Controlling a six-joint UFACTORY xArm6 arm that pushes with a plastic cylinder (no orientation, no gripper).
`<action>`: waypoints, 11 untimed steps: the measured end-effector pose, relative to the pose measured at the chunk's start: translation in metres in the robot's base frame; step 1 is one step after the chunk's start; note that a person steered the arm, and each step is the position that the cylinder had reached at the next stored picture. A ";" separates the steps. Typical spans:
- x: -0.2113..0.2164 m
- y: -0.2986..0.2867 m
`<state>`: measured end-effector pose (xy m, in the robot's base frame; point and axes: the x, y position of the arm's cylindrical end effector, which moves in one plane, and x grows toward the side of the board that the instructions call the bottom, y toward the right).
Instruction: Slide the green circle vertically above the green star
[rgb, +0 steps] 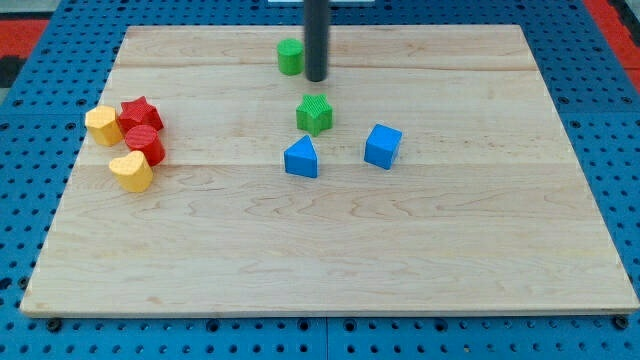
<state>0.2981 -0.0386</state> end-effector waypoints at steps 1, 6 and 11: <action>0.008 -0.094; -0.020 0.027; 0.061 0.101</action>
